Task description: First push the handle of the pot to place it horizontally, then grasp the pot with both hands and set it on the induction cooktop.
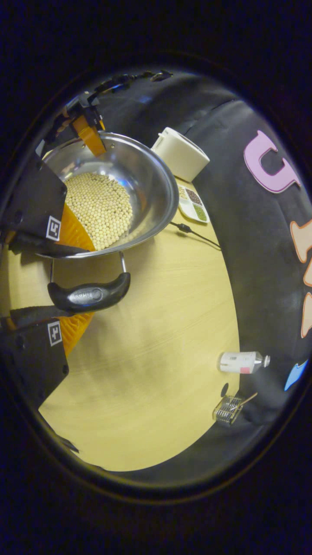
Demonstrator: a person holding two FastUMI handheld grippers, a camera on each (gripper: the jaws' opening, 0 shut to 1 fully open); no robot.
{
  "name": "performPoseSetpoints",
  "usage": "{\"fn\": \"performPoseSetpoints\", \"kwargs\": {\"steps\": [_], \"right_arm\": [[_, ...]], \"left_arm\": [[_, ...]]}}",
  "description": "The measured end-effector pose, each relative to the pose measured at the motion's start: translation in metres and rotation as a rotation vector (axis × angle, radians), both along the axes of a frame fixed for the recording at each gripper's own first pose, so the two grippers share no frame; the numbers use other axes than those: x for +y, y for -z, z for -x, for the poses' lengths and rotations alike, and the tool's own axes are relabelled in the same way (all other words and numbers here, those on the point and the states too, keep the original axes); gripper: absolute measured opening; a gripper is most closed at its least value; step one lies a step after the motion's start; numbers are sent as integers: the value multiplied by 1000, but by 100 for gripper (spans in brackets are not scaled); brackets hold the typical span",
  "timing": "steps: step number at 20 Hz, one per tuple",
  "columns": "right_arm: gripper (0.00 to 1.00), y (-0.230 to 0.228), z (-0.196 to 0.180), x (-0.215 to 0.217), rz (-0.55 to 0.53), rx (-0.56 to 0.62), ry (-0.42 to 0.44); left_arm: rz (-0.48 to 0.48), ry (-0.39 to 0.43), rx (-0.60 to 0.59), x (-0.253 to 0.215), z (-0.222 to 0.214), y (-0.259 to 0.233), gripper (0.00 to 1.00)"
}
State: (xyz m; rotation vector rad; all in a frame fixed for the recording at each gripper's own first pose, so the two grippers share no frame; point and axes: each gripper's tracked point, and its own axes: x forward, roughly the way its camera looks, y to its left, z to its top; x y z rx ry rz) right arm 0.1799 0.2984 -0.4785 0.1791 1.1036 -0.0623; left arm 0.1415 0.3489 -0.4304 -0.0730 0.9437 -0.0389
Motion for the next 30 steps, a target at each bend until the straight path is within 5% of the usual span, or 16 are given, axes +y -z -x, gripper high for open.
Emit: {"fn": "performPoseSetpoints", "kwargs": {"steps": [8, 13, 17, 21, 23, 30], "right_arm": [[47, 8, 1, 58, 25, 12, -39], [46, 10, -1, 57, 18, 3, -49], [61, -4, -2, 50, 33, -40, -69], [93, -31, -13, 36, -17, -115, -55], [92, -48, -15, 24, -19, -165, -53], [91, -139, -2, -54, -32, -356, -85]], "left_arm": [[-18, -35, -86, 55, 1, -1, 63], [-60, -47, -73, 58, 4, 1, 68], [-129, -39, -92, 60, 1, -9, 75], [-261, -30, -193, 64, -9, -44, 87], [-328, -29, -248, 62, -12, -70, 96], [-470, -41, -478, -10, 11, -192, 95]]}}
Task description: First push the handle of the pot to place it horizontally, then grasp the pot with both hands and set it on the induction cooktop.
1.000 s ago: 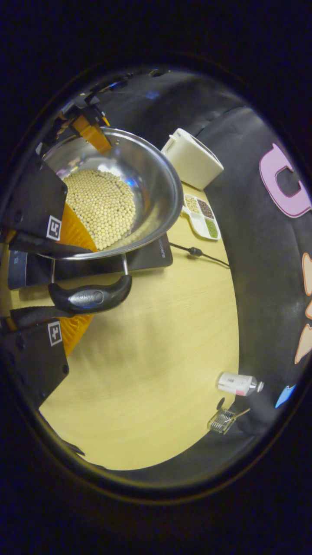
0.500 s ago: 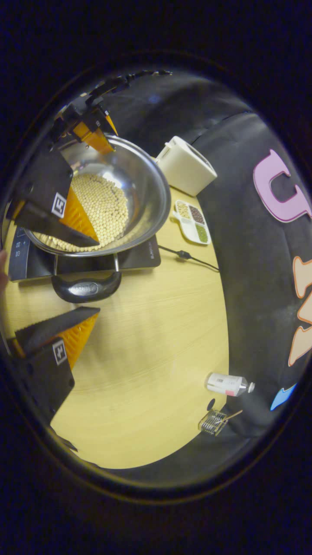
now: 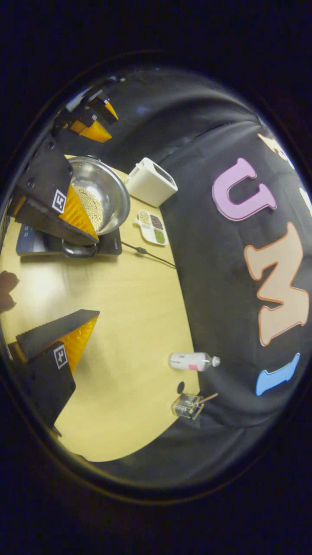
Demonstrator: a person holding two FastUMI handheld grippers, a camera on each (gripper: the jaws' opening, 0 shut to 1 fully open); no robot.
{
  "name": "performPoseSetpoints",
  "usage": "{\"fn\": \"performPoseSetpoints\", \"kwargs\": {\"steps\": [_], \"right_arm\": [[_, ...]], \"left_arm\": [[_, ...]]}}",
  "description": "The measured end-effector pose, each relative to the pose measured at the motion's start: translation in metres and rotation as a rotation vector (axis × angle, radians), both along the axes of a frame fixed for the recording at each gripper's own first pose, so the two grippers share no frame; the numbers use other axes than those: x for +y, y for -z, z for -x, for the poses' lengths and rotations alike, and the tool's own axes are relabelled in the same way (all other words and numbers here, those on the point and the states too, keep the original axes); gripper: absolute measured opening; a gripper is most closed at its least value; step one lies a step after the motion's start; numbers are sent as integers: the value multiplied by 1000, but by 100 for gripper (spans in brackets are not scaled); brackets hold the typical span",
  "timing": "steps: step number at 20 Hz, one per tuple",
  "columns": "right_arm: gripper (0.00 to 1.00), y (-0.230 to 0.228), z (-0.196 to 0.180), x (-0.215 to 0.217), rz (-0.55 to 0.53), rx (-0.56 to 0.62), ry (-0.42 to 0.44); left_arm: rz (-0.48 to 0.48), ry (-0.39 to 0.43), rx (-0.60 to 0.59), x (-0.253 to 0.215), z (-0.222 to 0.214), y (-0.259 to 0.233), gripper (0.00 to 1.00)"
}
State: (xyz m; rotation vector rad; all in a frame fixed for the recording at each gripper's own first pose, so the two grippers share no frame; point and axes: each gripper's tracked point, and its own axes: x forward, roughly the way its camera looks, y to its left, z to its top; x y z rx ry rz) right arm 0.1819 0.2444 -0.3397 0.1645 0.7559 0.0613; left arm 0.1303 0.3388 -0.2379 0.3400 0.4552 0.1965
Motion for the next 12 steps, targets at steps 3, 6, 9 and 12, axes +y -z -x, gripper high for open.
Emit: {"fn": "performPoseSetpoints", "kwargs": {"steps": [3, 6, 9, 12], "right_arm": [[89, -47, 12, -39, 0, -108, -15], [89, -91, 27, -65, -11, -202, -42], [89, -144, 34, -83, -21, -328, -45], [89, -215, 40, -101, 14, -493, -51]], "left_arm": [[48, 29, -82, -61, 8, -45, 95], [105, 38, -143, -116, 22, -84, 99], [152, 76, -208, -165, 27, -131, 94], [165, 133, -287, -198, 22, -183, 94]]}}
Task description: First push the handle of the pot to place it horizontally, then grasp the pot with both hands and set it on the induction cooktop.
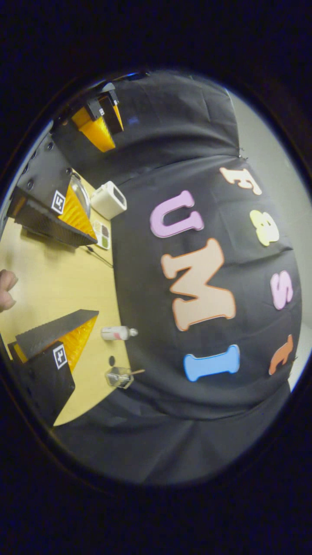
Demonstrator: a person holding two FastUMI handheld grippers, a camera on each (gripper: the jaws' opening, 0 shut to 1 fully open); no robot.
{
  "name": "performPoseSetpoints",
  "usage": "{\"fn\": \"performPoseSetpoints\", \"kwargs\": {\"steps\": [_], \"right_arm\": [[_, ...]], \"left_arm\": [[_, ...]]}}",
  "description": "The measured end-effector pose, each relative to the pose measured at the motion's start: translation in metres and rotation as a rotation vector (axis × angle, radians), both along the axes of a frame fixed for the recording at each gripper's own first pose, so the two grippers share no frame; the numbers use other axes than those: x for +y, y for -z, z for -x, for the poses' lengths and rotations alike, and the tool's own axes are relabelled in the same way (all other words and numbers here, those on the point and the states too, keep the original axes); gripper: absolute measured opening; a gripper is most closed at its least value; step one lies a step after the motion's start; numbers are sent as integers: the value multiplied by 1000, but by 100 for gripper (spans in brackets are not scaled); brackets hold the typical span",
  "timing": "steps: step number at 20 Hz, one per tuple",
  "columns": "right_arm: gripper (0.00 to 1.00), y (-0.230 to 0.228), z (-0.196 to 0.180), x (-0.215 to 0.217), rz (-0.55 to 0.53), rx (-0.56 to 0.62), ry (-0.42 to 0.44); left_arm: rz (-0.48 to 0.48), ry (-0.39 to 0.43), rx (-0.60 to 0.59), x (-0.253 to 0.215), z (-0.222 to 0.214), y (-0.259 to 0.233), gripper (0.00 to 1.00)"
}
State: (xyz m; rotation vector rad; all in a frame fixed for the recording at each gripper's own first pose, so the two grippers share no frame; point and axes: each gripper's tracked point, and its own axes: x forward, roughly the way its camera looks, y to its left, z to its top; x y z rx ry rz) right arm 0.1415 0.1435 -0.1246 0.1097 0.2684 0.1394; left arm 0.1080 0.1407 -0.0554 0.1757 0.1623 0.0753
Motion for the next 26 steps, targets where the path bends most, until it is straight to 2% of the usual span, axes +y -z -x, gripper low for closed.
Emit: {"fn": "performPoseSetpoints", "kwargs": {"steps": [2, 3, 4, 5, 6, 7, 8, 9, 13, 14, 15, 21, 22, 24, 26], "right_arm": [[92, -43, 6, -15, 60, -126, 17], [89, -60, 13, -18, 78, -165, 17], [92, -75, 21, -19, 84, -192, 14], [89, -87, 29, -19, 88, -219, 20], [89, -99, 33, -24, 94, -247, 40], [89, -109, 35, -27, 98, -275, 52], [89, -116, 41, -23, 100, -297, 57], [89, -117, 46, -20, 107, -299, 60], [89, -107, 53, -13, 159, -277, 72], [89, -103, 55, -9, 150, -260, 71], [90, -100, 57, -2, 137, -253, 69], [89, -98, 52, 0, 138, -246, 86], [89, -97, 53, 1, 137, -244, 88], [89, -96, 53, -2, 148, -241, 95], [89, -95, 53, -2, 147, -235, 97]], "left_arm": [[46, 31, -42, -20, -1, -25, 94], [75, 44, -49, -27, -1, -33, 94], [106, 54, -48, -33, 1, -37, 94], [134, 57, -50, -37, 2, -42, 94], [158, 60, -54, -38, 3, -48, 99], [175, 69, -62, -39, 3, -53, 89], [184, 81, -57, -40, 3, -54, 94], [178, 90, -52, -37, 5, -55, 98], [189, 77, -25, -19, 11, -49, 98], [189, 75, -24, -16, 13, -48, 94], [181, 81, -26, -13, 13, -48, 97], [128, 104, -50, -3, 15, -53, 94], [126, 106, -51, -3, 15, -53, 98], [128, 112, -54, -4, 14, -53, 94], [130, 117, -58, -5, 13, -54, 97]]}}
